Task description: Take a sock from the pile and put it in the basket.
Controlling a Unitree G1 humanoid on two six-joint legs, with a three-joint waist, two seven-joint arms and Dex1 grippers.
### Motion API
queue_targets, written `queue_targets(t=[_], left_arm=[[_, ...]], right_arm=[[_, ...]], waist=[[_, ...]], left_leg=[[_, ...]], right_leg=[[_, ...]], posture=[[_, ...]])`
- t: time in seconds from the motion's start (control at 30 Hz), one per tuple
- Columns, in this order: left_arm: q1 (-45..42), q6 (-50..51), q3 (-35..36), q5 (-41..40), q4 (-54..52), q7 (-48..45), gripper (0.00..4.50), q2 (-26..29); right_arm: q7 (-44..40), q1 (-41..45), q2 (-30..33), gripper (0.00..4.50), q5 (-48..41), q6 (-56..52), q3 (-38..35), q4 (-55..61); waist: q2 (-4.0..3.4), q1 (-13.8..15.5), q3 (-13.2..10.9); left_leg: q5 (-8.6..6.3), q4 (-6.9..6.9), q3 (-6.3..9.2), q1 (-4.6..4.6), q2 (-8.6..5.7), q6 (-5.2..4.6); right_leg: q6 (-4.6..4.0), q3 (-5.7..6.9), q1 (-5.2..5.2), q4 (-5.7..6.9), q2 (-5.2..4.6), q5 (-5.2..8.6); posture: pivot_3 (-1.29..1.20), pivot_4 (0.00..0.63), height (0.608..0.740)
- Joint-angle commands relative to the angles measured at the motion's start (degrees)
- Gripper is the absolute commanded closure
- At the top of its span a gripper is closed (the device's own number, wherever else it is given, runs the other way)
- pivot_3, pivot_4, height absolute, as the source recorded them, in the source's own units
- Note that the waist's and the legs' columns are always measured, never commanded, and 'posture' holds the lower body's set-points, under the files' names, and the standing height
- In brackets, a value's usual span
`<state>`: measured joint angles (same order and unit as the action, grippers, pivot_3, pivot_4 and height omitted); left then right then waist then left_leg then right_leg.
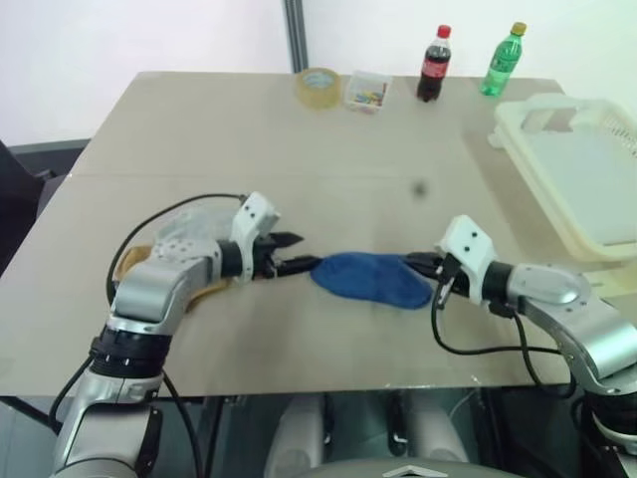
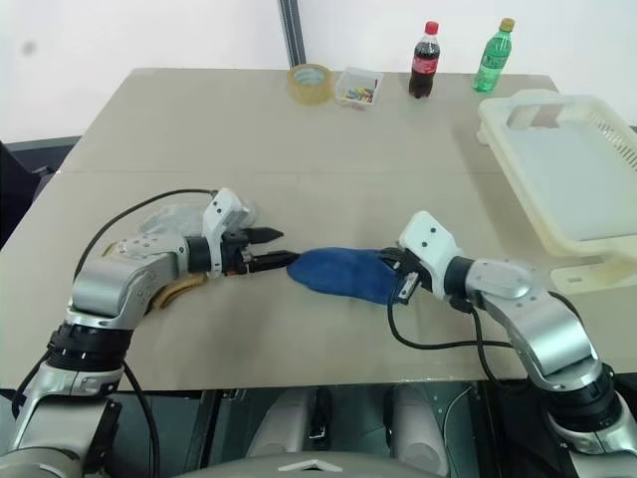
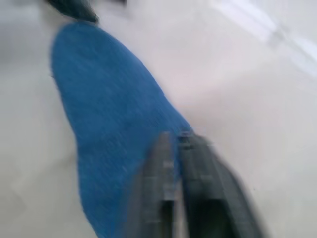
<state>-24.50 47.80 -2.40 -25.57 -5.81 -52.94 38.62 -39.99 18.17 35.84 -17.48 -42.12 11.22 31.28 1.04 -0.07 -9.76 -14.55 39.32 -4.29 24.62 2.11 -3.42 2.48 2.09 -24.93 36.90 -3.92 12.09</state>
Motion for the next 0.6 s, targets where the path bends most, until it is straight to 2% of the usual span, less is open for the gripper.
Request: queue_targets(t=[0.03, 0.33, 0.6], left_arm=[[0.25, 3.67, 1.32, -3.43, -3.47, -0.31, 0.73, 0.29], [3.94, 11.22, 0.94, -7.38, -8.05, 0.94, 0.73, 1.88], [0.66, 9.84, -3.94, -7.0, -6.82, 3.12, 0.73, -6.03]], right_arm=[[-2.5, 1.86, -1.09, 4.47, 2.84, 6.13, 4.78, -4.05], [-7.27, 3.42, -2.99, 4.47, 9.9, 17.39, 12.07, -19.73], [-8.57, 2.69, -3.27, 4.47, 10.25, 18.14, 10.29, -19.37]], waist=[[0.01, 0.06, 0.0], [0.01, -0.18, 0.02], [0.06, 0.04, 0.06]], left_leg=[[0.0, 0.0, 0.02, 0.0, 0.01, 0.0], [0.09, 0.02, 0.01, -0.02, 0.0, 0.15], [-0.03, 0.01, -0.01, -0.63, 0.0, -0.04]], right_leg=[[0.0, 0.02, 0.0, 0.0, 0.01, 0.0], [0.0, 0.0, 0.02, 0.02, 0.0, 0.0], [-0.01, -0.01, 0.61, 0.02, -0.02, 0.01]], posture=[[0.0, 0.15, 0.74], [0.0, 0.15, 0.74], [0.0, 0.15, 0.74]])
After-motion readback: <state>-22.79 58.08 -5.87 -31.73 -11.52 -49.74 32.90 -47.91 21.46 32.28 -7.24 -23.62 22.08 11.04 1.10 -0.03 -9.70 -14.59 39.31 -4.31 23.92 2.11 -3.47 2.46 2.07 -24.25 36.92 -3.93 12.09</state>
